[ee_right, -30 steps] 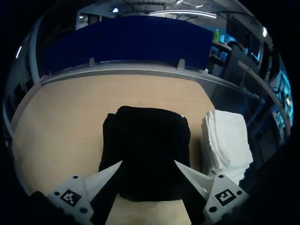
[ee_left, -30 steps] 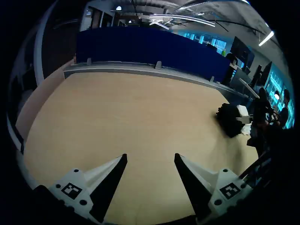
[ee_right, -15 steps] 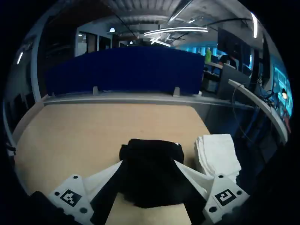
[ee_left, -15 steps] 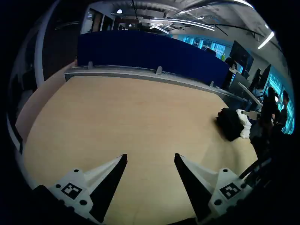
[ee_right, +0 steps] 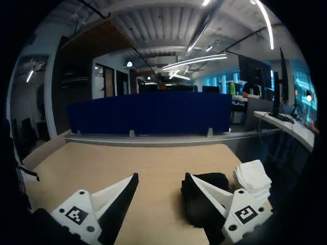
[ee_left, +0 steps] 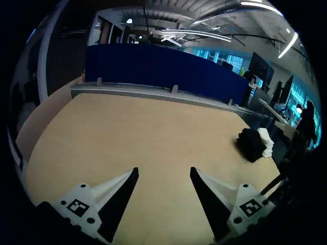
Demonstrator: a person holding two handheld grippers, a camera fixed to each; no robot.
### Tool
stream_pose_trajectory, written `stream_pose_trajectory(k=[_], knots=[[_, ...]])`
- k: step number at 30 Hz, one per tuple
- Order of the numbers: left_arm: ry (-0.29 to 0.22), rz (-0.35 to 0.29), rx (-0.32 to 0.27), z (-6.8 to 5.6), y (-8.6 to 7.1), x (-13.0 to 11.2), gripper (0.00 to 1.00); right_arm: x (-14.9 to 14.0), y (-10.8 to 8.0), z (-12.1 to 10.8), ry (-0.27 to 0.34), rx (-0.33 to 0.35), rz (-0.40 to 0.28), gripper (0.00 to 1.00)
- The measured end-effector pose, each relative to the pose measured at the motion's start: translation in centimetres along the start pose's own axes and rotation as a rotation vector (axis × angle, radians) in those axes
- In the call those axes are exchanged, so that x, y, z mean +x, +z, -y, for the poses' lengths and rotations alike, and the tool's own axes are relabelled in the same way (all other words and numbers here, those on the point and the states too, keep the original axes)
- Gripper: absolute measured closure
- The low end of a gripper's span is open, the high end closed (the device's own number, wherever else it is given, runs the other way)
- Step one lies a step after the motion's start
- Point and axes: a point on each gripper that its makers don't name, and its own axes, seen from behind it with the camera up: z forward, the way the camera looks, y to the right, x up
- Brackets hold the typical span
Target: Fold towel
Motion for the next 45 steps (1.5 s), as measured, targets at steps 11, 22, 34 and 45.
stream_pose_trajectory(k=[11,22,34,45], knots=[[0.012,-0.154,0.010,2.4,0.1,4.6,0.07,-1.0,-1.3,7.1,0.010,0.054,0.011,0.12],[0.112,-0.326,0.048,3.9,0.2,9.1,0.07,-0.8,-2.1,10.4,0.045,0.102,0.062,0.00],[0.179,-0.476,0.145,7.6,1.0,11.1,0.07,-0.3,-1.0,11.0,0.007,0.055,0.128,0.00],[0.134,-0.533,0.166,10.6,3.9,9.1,0.07,-0.6,1.1,11.7,-0.033,0.006,0.167,0.00]])
